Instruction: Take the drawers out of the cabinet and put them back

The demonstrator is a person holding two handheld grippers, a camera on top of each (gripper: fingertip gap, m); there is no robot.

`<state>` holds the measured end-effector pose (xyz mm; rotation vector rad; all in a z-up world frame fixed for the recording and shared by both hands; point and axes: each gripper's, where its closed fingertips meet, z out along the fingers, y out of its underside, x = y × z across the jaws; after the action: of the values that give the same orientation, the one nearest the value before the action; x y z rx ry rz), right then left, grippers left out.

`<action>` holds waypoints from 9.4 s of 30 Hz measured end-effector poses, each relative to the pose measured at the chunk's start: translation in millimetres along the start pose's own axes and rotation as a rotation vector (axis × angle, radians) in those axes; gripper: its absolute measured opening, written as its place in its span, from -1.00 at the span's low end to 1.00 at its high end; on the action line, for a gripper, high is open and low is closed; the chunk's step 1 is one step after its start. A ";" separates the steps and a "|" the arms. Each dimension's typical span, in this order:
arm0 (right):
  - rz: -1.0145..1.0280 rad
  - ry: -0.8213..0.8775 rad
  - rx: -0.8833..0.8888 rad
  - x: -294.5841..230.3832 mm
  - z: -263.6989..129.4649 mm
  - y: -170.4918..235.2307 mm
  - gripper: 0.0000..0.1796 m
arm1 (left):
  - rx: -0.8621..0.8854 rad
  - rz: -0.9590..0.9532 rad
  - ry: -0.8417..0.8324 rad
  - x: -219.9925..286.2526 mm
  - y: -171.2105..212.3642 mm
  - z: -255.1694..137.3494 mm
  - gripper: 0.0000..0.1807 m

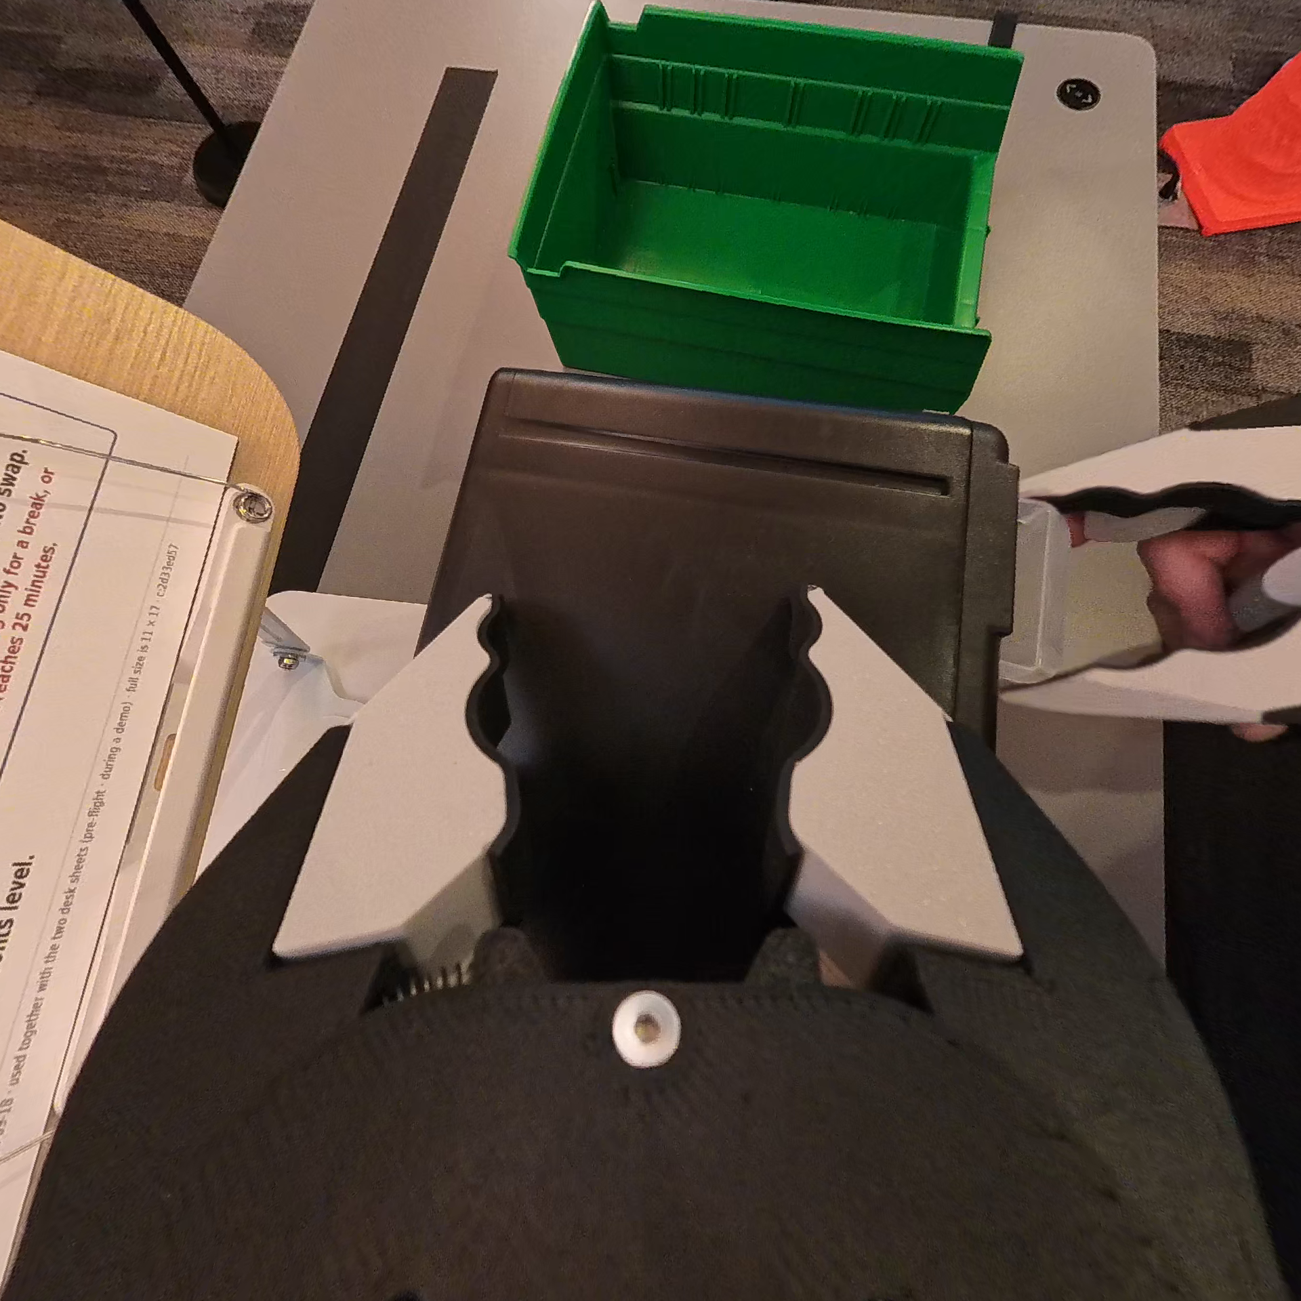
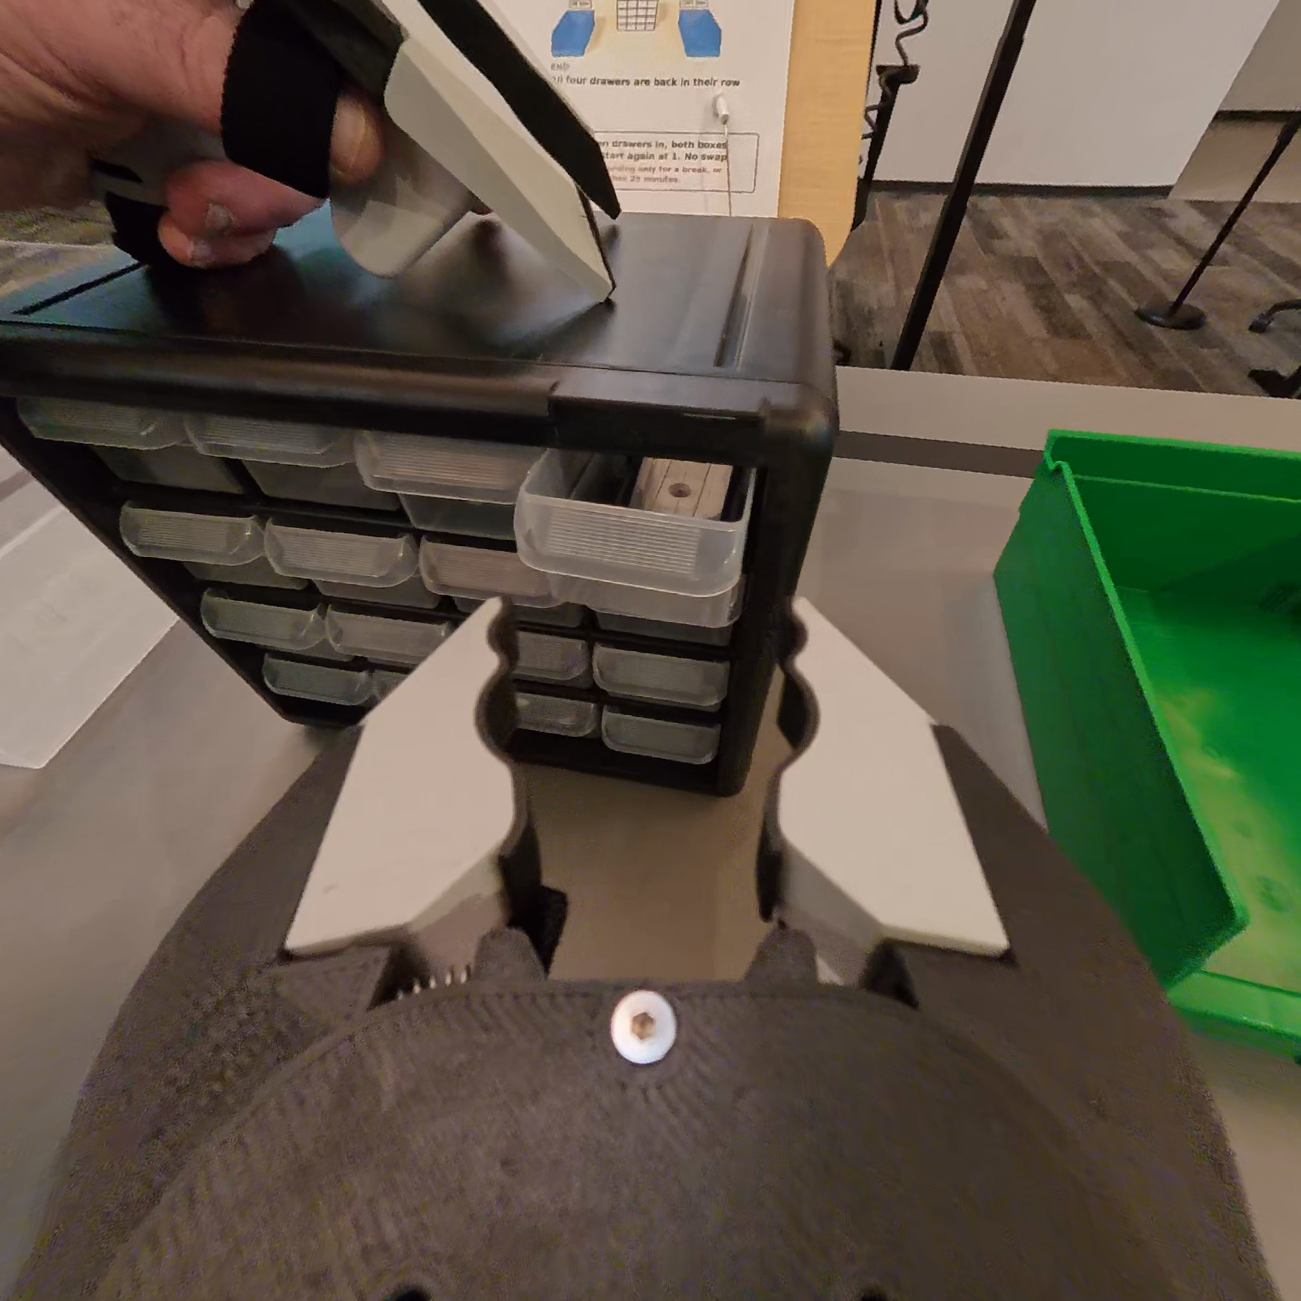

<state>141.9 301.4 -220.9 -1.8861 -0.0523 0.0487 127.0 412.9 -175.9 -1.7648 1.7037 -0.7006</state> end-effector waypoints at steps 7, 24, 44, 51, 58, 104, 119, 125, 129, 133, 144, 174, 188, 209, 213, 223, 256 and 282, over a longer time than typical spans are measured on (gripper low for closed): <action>0.018 0.010 0.018 -4.7 9.6 -7.7 -0.19 | 0.000 -0.002 0.000 -0.1 0.1 0.1 -0.11; 0.016 0.044 0.030 -1.9 2.9 -5.6 -0.34 | 0.000 -0.005 0.000 -0.6 0.0 0.1 -0.12; -0.835 -0.005 -0.011 2.2 -20.3 -20.9 -0.28 | -0.004 -0.016 0.005 -1.0 0.3 0.8 -0.11; -1.130 -0.003 -0.011 -2.3 -10.2 -19.4 -0.67 | -0.005 -0.019 0.004 -1.2 0.3 0.8 -0.10; -1.190 0.019 -0.004 -0.3 -9.3 -18.3 -0.79 | -0.005 -0.020 0.006 -1.2 0.3 1.0 -0.10; -0.641 0.104 0.013 6.1 -32.6 -14.6 -0.43 | -0.003 -0.012 0.011 -0.2 0.0 0.7 -0.12; -1.381 0.216 0.144 4.6 -37.5 -14.3 -0.86 | -0.003 -0.012 0.012 0.0 -0.1 0.8 -0.13; -1.324 0.227 0.148 5.4 -46.2 -10.1 -0.82 | -0.003 -0.013 0.013 0.0 -0.1 0.8 -0.13; -1.261 0.209 0.094 6.9 -44.0 -5.1 -0.45 | -0.003 -0.012 0.011 0.1 0.0 0.8 -0.13; -1.244 0.181 0.100 -0.4 -53.7 -6.5 -0.42 | -0.003 -0.012 0.012 0.0 0.0 0.8 -0.13; -1.295 0.236 0.127 -8.0 -53.2 -23.3 -0.81 | -0.002 -0.007 0.012 0.6 -0.1 0.7 -0.14; -1.489 0.204 0.229 -14.7 -45.8 -15.2 -0.89 | -0.002 -0.011 0.016 0.6 -0.2 0.9 -0.14; -1.502 0.222 0.237 -11.9 -33.6 -15.8 -0.88 | -0.002 -0.010 0.016 0.8 -0.1 0.9 -0.14; -1.503 0.208 0.307 -13.4 -68.7 -10.1 -0.94 | -0.002 -0.010 0.016 0.5 -0.1 0.9 -0.14; -1.508 0.211 0.322 -14.0 -76.8 -8.8 -0.94 | -0.002 -0.010 0.017 0.6 -0.1 0.9 -0.14; -1.475 0.241 0.373 -15.0 -96.3 -7.6 -0.95 | -0.002 -0.010 0.016 0.6 -0.2 0.8 -0.14; -1.257 0.192 0.321 31.7 -154.7 -46.2 -1.00 | -0.003 -0.004 0.022 2.5 -0.8 1.8 -0.12; -1.304 0.480 -0.603 308.7 44.0 -1.6 -1.00 | -0.002 -0.003 0.022 2.6 -0.7 1.7 -0.12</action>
<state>447.3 362.4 -235.4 -2.0432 -1.0297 -1.4201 128.8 410.4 -176.7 -1.7673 1.7179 -0.7225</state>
